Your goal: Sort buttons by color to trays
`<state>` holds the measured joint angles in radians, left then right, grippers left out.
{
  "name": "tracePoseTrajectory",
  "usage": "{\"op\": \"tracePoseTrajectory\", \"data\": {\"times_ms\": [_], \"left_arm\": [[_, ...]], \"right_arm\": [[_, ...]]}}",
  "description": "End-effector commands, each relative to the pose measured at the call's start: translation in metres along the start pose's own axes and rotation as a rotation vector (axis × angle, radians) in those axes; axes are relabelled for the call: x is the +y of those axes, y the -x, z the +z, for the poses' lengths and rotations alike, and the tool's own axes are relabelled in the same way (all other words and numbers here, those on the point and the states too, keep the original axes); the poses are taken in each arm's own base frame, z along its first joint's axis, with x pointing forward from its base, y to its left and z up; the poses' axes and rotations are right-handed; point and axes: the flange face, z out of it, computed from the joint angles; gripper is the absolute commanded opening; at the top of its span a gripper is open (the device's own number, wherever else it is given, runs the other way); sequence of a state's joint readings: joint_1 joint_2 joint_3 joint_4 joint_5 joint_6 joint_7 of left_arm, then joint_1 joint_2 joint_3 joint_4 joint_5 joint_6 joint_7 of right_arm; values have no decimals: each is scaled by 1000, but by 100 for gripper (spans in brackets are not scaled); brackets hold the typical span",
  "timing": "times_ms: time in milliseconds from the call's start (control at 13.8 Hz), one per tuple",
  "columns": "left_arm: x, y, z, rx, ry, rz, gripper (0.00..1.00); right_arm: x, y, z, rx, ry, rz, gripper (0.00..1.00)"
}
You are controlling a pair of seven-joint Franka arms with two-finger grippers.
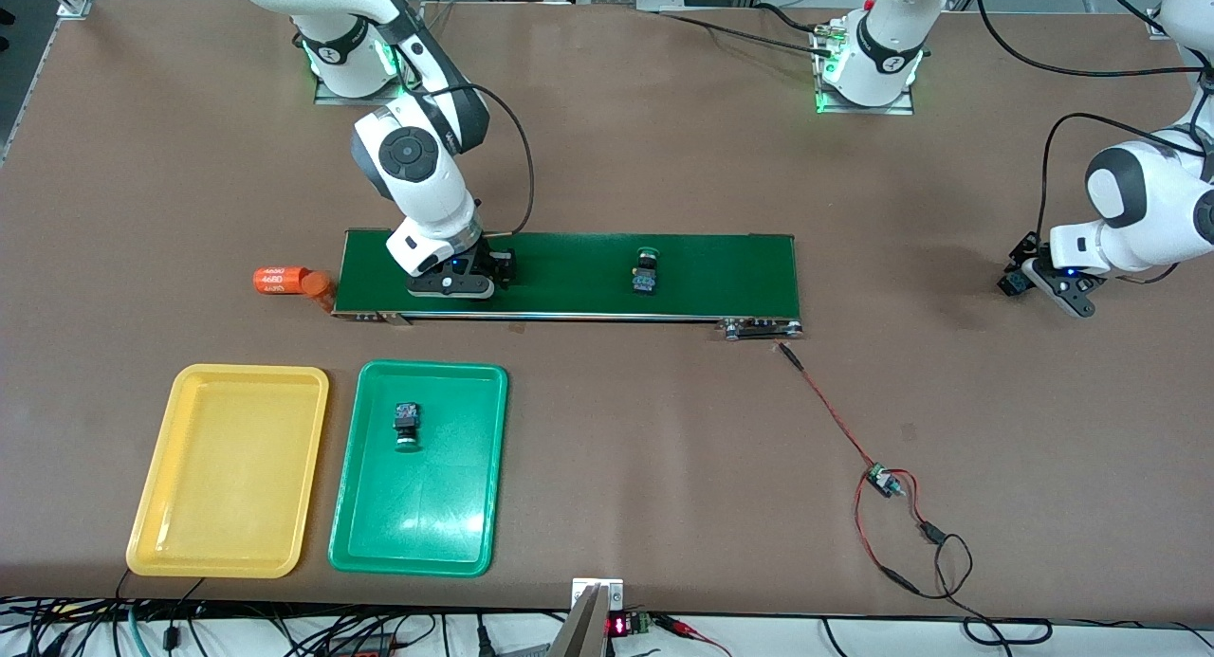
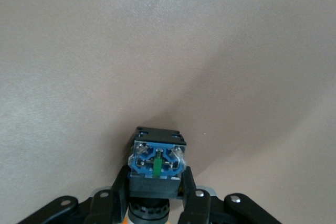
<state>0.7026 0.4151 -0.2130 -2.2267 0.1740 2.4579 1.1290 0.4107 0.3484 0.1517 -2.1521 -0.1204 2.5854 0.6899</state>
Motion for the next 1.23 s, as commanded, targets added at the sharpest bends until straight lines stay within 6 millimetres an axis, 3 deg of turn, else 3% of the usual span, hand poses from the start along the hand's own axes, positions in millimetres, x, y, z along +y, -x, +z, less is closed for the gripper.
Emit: {"op": "tracePoseTrajectory", "data": {"times_ms": [0, 145, 363, 581, 726, 944, 1162], "left_arm": [[2, -5, -32, -9, -59, 37, 0], [8, -29, -43, -2, -80, 41, 0], [34, -73, -68, -28, -82, -42, 0], [78, -130, -89, -67, -85, -123, 0], [123, -177, -103, -63, -62, -187, 0], [176, -230, -109, -62, -65, -340, 0], [220, -270, -117, -33, -79, -471, 0]], "right_arm": [[-1, -2, -4, 18, 3, -1, 9], [8, -14, -18, 19, 18, 11, 5], [27, -45, -68, 9, 68, 39, 5], [97, -86, -121, -7, 110, -33, 6], [157, -106, -141, 2, 117, -115, 8], [260, -139, -150, 7, 129, -193, 8], [322, -169, -147, 20, 134, -280, 8]]}}
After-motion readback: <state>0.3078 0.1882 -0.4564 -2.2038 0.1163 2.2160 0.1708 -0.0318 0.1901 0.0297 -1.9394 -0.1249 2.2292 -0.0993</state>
